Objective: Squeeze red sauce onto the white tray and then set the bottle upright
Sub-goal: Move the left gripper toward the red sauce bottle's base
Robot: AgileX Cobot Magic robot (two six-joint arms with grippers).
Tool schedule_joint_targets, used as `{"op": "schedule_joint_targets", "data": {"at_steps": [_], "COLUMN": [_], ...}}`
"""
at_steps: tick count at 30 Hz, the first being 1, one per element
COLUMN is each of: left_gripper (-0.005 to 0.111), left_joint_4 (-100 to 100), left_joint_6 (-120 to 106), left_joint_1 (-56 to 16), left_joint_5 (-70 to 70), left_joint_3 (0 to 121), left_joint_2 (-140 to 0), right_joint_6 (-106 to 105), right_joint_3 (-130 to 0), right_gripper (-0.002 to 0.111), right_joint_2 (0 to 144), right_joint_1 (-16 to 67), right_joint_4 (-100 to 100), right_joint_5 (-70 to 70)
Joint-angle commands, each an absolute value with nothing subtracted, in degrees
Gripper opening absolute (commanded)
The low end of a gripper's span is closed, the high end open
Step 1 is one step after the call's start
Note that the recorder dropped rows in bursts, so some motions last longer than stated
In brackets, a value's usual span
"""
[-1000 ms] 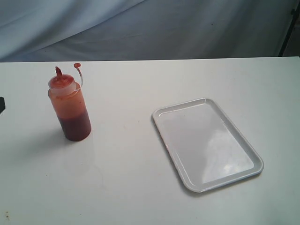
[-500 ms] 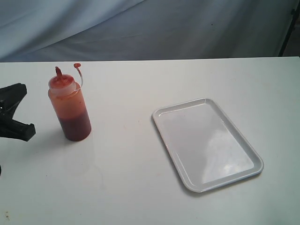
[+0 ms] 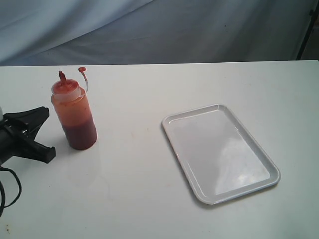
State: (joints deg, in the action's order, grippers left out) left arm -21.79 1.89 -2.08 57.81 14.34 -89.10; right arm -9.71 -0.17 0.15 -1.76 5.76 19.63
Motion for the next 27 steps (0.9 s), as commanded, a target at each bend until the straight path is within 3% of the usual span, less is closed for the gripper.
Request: {"op": "schedule_joint_targets", "data": {"at_steps": [1,10,27], "left_gripper": [0.001,0.001,0.001], "left_joint_4": [-21.38,-21.10,-16.83], "left_joint_6": [0.00,-5.50,-9.62], "left_joint_1": [-2.23,-2.23,-2.23], "left_joint_5": [63.00,69.96,69.96], "left_joint_3": [14.07,14.30,14.30], "left_joint_2": [-95.81,-107.23,-110.93], "right_joint_6": [-10.03,-10.03,-10.03], "right_joint_3": [0.00,0.00,0.00], "right_gripper": [0.000,0.000,0.000], "right_joint_2": [0.00,0.00,0.00], "right_joint_1": [-2.16,-2.16,-2.16], "right_joint_4": [5.59,5.59,5.59], "right_joint_5": [19.60,19.60,19.60]}}
